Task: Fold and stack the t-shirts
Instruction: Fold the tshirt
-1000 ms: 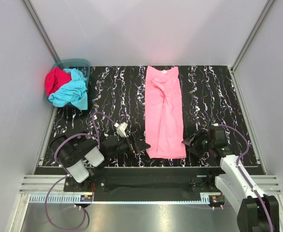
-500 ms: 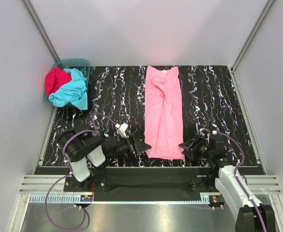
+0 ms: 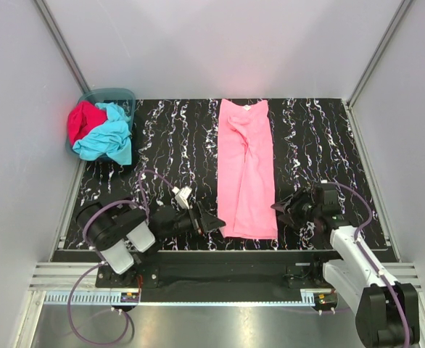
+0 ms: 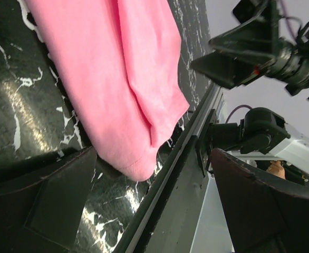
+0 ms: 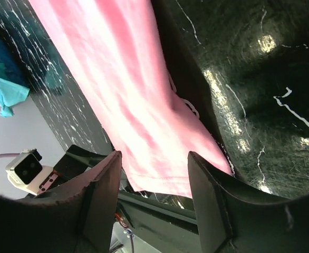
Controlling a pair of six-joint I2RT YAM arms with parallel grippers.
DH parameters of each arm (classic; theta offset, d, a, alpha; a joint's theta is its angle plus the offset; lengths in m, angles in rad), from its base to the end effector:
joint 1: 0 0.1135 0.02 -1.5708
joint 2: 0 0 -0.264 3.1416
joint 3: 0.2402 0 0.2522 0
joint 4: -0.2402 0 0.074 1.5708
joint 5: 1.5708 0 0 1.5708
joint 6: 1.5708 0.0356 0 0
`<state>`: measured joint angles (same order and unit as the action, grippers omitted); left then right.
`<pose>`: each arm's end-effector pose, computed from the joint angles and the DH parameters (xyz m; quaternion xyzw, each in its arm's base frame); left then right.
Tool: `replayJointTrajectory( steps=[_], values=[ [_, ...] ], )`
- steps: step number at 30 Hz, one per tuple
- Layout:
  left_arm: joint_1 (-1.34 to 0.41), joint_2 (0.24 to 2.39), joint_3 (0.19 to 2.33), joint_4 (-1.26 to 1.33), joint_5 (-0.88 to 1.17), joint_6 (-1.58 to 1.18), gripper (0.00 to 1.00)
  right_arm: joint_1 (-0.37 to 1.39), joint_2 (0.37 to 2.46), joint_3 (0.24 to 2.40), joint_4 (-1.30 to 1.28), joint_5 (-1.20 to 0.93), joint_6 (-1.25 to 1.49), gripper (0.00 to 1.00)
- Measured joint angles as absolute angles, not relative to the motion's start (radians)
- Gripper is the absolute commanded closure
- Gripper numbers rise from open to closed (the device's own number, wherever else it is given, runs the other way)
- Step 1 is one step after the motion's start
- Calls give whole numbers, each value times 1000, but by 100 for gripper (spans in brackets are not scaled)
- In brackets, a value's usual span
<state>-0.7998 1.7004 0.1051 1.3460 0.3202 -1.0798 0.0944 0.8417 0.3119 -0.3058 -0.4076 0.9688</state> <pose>0.1401 -0.1603 0.1023 -0.0119 0.7855 -0.5635 0.2558 0.1553 0.0289 0.1592 0.3211 0.8587 0.3412 0.2076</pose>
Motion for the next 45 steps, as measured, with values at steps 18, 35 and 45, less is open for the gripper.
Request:
replayJointTrajectory(
  steps=[18, 35, 45],
  values=[
    [-801, 1640, 99, 1259, 329, -1010, 2, 15, 812, 370, -532, -353, 825, 39],
    [-801, 1697, 110, 1335, 348, -1046, 3, 10, 703, 238, -548, -514, 942, 42],
    [-801, 1660, 110, 1275, 348, -1045, 2, 10, 689, 224, -574, -540, 976, 43]
  ],
)
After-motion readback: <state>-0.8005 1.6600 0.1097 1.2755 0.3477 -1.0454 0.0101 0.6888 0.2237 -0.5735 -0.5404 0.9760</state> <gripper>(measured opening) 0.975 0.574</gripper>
